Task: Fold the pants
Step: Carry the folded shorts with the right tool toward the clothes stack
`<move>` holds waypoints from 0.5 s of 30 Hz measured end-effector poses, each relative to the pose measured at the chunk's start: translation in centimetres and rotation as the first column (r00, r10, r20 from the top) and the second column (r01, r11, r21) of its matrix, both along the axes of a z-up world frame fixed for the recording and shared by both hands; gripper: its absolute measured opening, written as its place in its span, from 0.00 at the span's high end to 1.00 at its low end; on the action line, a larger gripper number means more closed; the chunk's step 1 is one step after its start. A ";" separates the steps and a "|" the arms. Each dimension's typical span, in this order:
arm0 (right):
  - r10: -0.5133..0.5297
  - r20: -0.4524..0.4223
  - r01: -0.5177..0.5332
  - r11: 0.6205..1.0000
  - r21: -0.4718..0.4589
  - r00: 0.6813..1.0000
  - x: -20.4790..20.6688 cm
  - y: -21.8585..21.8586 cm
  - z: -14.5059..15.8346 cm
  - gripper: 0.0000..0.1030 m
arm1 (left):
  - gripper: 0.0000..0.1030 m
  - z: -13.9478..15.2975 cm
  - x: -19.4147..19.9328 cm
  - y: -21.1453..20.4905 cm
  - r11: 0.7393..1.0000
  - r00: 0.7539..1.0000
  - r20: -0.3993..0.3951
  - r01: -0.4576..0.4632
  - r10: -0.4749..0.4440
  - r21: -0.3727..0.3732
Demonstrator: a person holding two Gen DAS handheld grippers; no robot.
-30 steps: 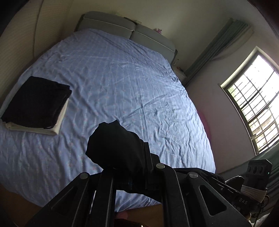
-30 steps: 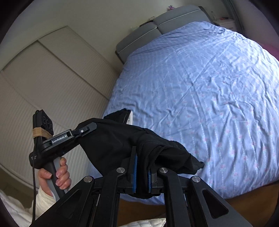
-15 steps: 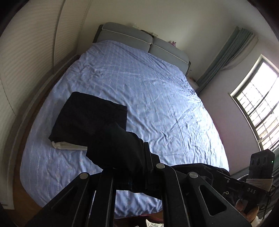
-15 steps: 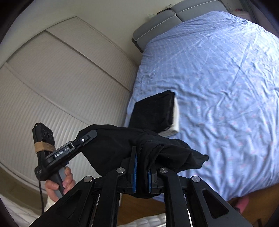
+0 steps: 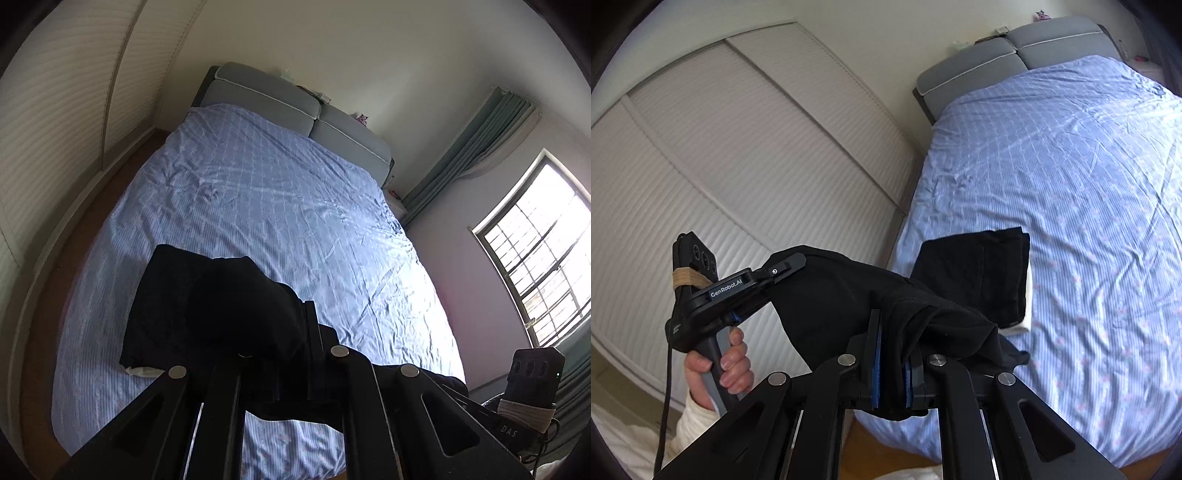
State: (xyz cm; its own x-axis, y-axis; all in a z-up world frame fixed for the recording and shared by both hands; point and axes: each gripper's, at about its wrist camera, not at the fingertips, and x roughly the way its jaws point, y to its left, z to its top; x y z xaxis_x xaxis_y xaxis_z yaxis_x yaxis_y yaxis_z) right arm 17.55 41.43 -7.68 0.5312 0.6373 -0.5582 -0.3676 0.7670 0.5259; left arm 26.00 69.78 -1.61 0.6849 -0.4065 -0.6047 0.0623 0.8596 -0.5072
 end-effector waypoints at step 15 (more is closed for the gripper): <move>-0.491 -0.034 0.491 0.871 -0.006 0.870 6.8 6.7 -1.2 0.90 | 0.90 -2.4 24.4 -3.8 0.854 0.847 -0.126 0.521 -0.517 -0.003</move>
